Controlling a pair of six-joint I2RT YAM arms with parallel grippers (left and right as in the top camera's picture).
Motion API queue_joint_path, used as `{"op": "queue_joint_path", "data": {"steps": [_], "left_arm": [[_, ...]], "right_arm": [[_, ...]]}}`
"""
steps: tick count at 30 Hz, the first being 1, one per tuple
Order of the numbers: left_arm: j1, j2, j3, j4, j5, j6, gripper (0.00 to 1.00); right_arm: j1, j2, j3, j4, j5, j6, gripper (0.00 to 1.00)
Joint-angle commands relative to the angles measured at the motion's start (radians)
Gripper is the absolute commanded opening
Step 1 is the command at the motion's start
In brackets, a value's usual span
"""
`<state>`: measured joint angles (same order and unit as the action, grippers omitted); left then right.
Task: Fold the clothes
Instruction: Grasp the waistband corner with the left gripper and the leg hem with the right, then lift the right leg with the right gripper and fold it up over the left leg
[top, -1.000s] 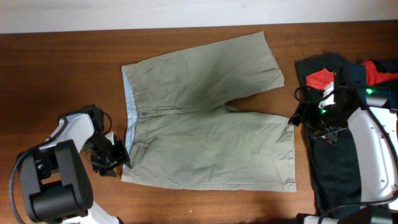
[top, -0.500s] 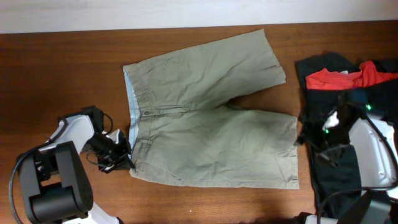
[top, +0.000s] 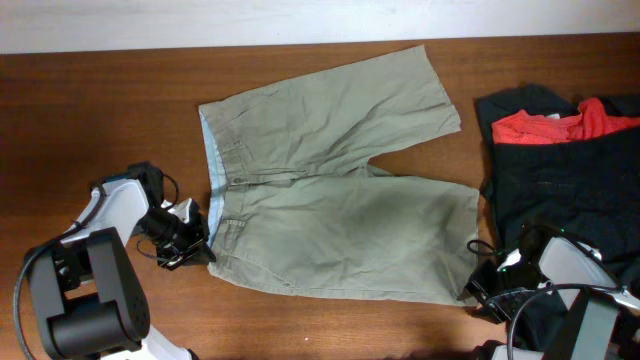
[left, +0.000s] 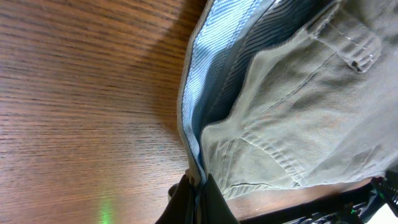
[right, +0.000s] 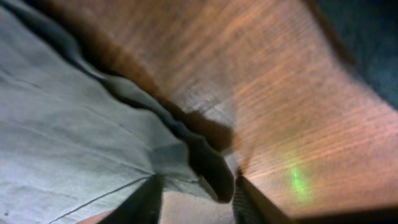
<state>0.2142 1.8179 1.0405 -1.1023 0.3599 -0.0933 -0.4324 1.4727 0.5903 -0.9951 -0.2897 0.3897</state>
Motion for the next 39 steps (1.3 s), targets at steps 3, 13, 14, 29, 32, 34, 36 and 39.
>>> {"op": "queue_joint_path", "data": {"steps": [3,13,14,29,32,34,36,39], "left_arm": [[-0.002,0.004,0.02,-0.001,0.022,0.042,0.0],[-0.002,-0.3,0.029,-0.032,0.009,-0.016,0.0],[-0.002,-0.343,0.032,-0.037,-0.001,-0.036,0.0],[-0.003,-0.715,0.097,-0.244,-0.109,-0.149,0.01],[-0.013,-0.668,0.088,-0.194,-0.163,-0.149,0.0],[-0.044,-0.615,0.077,-0.126,-0.219,-0.149,0.0],[-0.078,-0.536,0.073,-0.027,-0.237,-0.149,0.0],[-0.103,-0.439,0.073,0.088,-0.267,-0.148,0.01]], "right_arm": [[-0.006,-0.019,0.072,-0.052,0.032,-0.019,0.04],[-0.006,-0.265,0.472,-0.317,-0.025,-0.074,0.04],[-0.006,-0.281,0.531,-0.33,-0.025,-0.074,0.04],[0.022,-0.133,1.208,-0.446,-0.025,0.065,0.04],[0.126,0.053,1.208,-0.329,-0.025,0.064,0.04],[0.183,0.162,1.208,-0.245,-0.025,0.065,0.04],[0.223,0.283,1.208,-0.138,-0.025,0.065,0.04],[0.236,0.383,1.208,-0.004,-0.025,0.065,0.04]]}}
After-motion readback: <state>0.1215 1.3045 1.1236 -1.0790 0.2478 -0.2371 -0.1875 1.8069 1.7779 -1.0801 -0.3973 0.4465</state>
